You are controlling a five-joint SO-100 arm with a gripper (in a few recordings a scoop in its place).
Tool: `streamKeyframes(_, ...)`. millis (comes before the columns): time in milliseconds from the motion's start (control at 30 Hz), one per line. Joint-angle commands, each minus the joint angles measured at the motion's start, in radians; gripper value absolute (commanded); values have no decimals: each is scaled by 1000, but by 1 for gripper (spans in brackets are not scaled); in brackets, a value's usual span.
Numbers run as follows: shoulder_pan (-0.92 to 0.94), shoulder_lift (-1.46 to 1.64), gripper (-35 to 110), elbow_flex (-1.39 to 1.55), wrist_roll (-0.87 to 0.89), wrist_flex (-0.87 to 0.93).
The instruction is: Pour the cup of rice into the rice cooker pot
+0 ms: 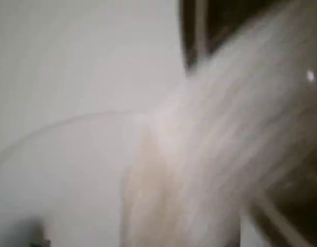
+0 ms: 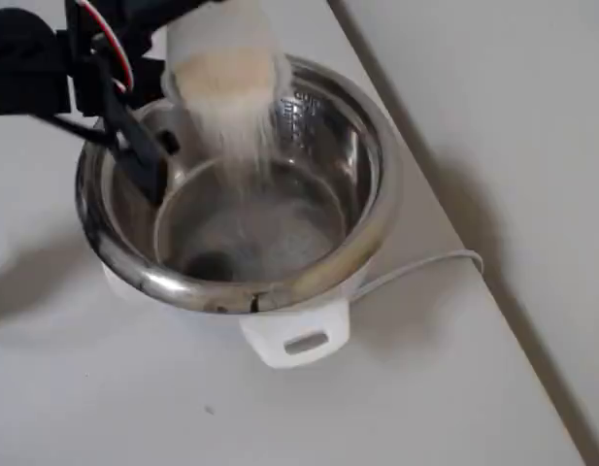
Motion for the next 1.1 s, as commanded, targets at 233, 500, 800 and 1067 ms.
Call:
streamKeyframes(233,29,-20,11,-137,275,9)
streamKeyframes(500,66,-40,11,-161,414,48)
streamKeyframes(800,69,-72,11,-161,434,54)
streamKeyframes(1067,-87,-25,11,-179,-176,-38)
